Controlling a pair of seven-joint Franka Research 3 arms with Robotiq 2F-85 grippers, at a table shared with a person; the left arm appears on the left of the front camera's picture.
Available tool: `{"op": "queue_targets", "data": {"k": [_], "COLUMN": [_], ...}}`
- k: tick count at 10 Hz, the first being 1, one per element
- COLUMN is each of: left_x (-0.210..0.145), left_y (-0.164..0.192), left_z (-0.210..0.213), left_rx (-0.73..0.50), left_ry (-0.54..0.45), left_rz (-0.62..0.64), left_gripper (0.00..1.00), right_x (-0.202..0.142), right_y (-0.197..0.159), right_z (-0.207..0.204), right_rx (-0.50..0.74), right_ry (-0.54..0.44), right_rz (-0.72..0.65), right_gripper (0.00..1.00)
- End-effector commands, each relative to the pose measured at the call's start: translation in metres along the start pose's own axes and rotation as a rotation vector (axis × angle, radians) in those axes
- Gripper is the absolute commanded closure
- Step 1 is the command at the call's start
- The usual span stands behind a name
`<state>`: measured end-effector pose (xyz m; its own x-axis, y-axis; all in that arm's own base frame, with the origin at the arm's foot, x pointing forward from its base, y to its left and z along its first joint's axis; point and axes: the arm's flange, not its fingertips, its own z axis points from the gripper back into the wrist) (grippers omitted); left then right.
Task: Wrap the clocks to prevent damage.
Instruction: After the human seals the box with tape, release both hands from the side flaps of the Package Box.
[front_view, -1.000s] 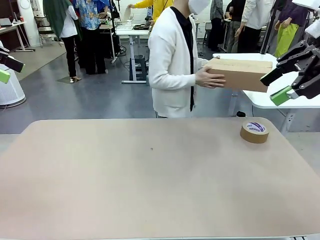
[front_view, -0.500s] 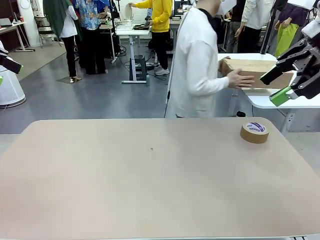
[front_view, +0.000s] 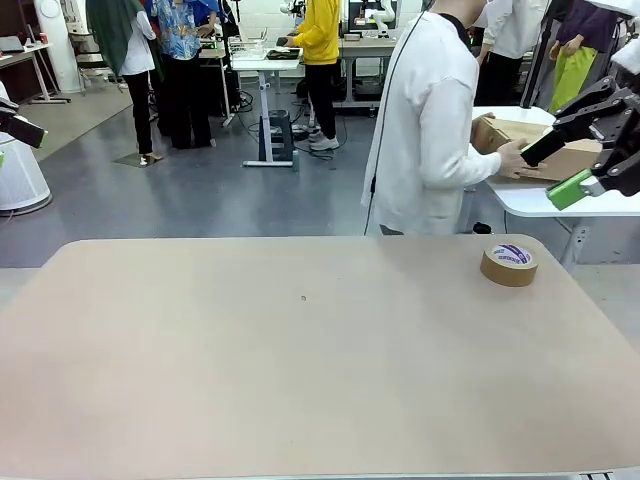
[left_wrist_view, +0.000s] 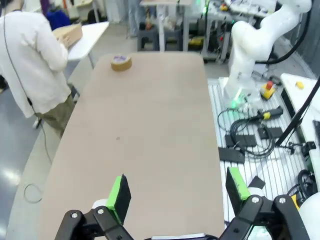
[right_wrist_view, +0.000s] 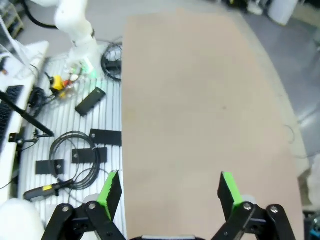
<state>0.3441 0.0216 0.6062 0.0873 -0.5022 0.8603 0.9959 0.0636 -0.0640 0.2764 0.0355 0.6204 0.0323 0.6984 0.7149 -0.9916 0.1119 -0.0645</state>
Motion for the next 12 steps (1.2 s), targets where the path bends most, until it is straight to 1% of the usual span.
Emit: {"op": "queue_targets", "data": {"k": [1,2,4,5,7,9,10,11,12], "left_x": [-0.040,-0.060,-0.086,-0.091,-0.089,-0.084,-0.083,-0.085,-0.086], "left_y": [0.039,0.050,0.053,0.056,0.051,0.047,0.047,0.050,0.049], "left_z": [0.001,-0.001,-0.003,0.002,0.018,0.024,0.026,0.023,0.036], "left_rx": [-0.107,-0.138,-0.086,-0.032,0.090,0.112,0.131,0.102,0.100], "left_ry": [-0.169,-0.234,-0.327,-0.339,-0.338,-0.335,-0.314,-0.307,-0.322], "left_rz": [-0.003,0.001,-0.036,-0.031,-0.030,-0.036,-0.017,0.008,-0.043], "left_gripper": [0.00,0.00,0.00,0.00,0.00,0.00,0.00,0.00,0.00], "right_x": [-0.037,-0.056,-0.091,-0.099,-0.101,-0.096,-0.094,-0.099,-0.099], "right_y": [-0.027,-0.040,-0.055,-0.057,-0.053,-0.049,-0.049,-0.056,-0.056], "right_z": [-0.006,-0.011,-0.023,-0.026,-0.016,-0.014,-0.015,-0.006,-0.006], "right_rx": [0.078,0.061,-0.010,-0.043,-0.124,-0.126,-0.094,-0.107,-0.107], "right_ry": [-0.150,-0.200,-0.270,-0.279,-0.280,-0.290,-0.302,-0.272,-0.272], "right_rz": [-0.032,-0.071,-0.134,-0.173,-0.190,-0.169,-0.146,-0.192,-0.192], "right_gripper": [0.00,0.00,0.00,0.00,0.00,0.00,0.00,0.00,0.00]}}
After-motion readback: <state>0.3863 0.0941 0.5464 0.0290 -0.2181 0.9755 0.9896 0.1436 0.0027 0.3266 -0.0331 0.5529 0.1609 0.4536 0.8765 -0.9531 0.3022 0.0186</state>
